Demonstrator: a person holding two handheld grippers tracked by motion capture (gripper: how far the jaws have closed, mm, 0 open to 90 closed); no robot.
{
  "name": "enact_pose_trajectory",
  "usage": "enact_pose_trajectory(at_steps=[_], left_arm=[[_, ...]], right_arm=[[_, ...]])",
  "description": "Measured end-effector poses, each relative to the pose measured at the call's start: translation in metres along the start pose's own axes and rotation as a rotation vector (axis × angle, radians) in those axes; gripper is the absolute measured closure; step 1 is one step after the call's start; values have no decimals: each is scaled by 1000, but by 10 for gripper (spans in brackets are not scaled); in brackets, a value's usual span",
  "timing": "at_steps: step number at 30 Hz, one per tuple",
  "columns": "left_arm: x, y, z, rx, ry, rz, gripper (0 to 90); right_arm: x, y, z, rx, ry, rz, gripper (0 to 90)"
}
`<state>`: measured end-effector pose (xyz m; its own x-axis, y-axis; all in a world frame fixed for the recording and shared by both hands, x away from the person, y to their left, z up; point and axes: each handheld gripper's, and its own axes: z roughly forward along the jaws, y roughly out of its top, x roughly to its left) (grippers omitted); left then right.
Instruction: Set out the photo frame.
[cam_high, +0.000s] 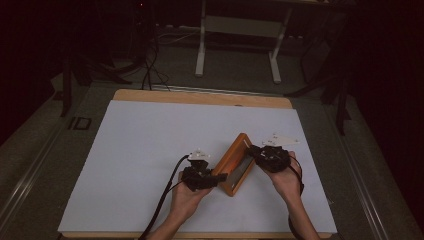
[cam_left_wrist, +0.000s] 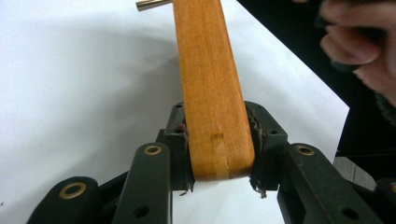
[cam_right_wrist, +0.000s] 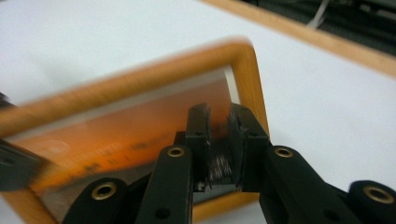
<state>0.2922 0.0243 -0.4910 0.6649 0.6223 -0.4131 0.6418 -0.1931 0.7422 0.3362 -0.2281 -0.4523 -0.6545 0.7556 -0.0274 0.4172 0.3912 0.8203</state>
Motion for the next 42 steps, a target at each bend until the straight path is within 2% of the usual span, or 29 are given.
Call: enact_pose_trajectory(at_steps=[3,5,6,8,12,13,20,22,26,30,35,36,37,38,39,42], left_arm=[[-8,-1,2,-20,11,14,677],[-14,-1,5,-34,21,40,685],[-19,0,7,-40,38,67,686],[-23,1,8,-44,47,84,687],[-25,3,11,-56,43,92,688],[-25,5,11,-53,43,127,688],[-28,10,11,-42,41,241,688],[-27,12,8,-39,34,275,688],[-24,19,-3,-26,5,346,688],[-23,27,-20,-14,-30,412,688],[-16,39,-38,-24,-68,421,688],[-16,39,-38,-24,-68,421,688],[-12,45,-47,-26,-86,424,688],[-12,45,-47,-26,-86,424,687],[-10,52,-55,-18,-93,438,687],[-9,60,-62,0,-98,458,687]], right_arm=[[4,9,-13,-46,10,-12,771],[6,14,-17,-65,22,-15,752],[7,16,-18,-66,29,-13,749],[8,19,-19,-63,44,-22,743],[9,19,-18,-49,59,-42,731],[9,19,-18,-44,60,-48,728],[1,16,-20,-20,56,-47,699],[1,16,-22,-19,62,-62,679],[1,17,-27,-14,80,-93,638],[3,19,-30,-20,101,-95,572],[8,22,-32,-29,188,-128,487],[8,22,-32,-29,188,-128,487],[11,24,-33,-42,235,-143,456],[11,24,-33,-42,235,-143,456],[12,24,-33,-46,260,-152,447],[15,24,-31,-46,298,-171,433]])
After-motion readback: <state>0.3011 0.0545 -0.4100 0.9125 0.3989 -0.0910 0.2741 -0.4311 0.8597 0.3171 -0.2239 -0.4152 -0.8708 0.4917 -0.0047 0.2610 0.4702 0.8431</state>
